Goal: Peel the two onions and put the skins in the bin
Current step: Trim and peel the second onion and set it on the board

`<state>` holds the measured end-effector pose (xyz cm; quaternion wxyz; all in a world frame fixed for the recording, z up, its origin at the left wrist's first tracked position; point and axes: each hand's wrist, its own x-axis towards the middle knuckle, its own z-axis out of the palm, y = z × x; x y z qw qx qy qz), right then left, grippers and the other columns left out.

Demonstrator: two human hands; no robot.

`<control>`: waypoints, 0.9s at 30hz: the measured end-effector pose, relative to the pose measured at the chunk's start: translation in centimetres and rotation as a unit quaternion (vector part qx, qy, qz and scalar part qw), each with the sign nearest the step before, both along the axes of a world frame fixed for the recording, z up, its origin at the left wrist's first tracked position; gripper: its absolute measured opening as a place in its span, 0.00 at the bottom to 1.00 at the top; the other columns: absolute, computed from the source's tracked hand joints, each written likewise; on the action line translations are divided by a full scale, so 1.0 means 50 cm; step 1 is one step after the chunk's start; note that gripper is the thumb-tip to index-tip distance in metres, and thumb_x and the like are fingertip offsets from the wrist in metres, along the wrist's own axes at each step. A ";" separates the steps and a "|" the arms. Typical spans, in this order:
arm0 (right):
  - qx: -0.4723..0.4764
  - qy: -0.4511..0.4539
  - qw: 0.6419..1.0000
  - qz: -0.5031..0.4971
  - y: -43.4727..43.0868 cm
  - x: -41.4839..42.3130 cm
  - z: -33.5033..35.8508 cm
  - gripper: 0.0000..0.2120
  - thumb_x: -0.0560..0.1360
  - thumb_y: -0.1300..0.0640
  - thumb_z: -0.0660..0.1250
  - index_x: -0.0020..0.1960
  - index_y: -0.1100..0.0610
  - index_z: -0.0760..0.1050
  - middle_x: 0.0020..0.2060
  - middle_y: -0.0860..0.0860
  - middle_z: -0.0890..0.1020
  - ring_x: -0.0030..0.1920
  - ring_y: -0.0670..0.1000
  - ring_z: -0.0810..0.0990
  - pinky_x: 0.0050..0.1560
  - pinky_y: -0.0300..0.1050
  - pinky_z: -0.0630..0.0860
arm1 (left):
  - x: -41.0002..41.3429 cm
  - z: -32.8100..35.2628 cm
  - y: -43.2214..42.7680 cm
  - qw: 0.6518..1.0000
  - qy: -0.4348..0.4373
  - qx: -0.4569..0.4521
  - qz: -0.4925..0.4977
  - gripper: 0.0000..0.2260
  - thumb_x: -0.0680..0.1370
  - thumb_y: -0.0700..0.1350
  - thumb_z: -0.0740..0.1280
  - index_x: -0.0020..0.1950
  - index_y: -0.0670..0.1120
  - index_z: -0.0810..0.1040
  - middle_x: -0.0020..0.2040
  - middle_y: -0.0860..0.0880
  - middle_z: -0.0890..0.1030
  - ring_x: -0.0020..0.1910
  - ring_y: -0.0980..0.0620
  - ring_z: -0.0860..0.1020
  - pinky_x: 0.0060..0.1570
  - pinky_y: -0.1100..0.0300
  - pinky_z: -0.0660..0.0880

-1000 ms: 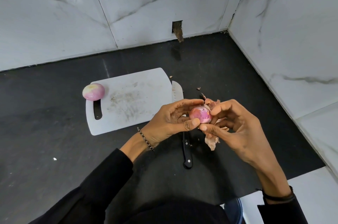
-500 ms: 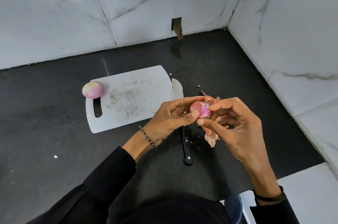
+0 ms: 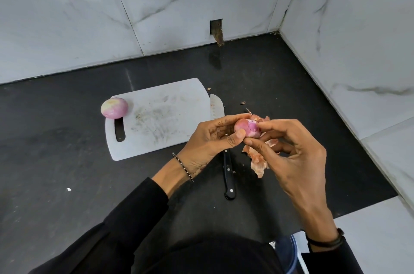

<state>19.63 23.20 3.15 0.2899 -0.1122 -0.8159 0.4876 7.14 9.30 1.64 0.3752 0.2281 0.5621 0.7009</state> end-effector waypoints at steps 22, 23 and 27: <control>0.065 -0.074 0.994 0.044 0.019 -0.020 0.014 0.13 0.71 0.51 0.78 0.50 0.52 0.78 0.48 0.44 0.76 0.47 0.46 0.79 0.41 0.36 0.80 | 0.018 0.014 0.013 0.996 -0.077 -0.031 0.011 0.12 0.79 0.46 0.64 0.58 0.42 0.82 0.56 0.38 0.83 0.55 0.43 0.83 0.53 0.55 0.80; 0.068 -0.076 0.994 0.044 0.019 -0.021 0.013 0.12 0.71 0.53 0.78 0.50 0.54 0.78 0.48 0.46 0.76 0.46 0.47 0.79 0.41 0.37 0.80 | 0.017 0.013 0.013 0.997 -0.073 -0.032 0.012 0.12 0.80 0.45 0.64 0.59 0.41 0.81 0.56 0.38 0.83 0.56 0.43 0.83 0.53 0.55 0.80; 0.075 -0.066 0.993 0.062 0.013 -0.028 0.005 0.06 0.74 0.62 0.77 0.46 0.59 0.80 0.46 0.48 0.77 0.45 0.49 0.80 0.40 0.41 0.81 | 0.012 0.010 0.013 0.996 -0.070 -0.045 0.021 0.15 0.81 0.44 0.63 0.63 0.38 0.79 0.57 0.38 0.83 0.57 0.43 0.82 0.55 0.51 0.80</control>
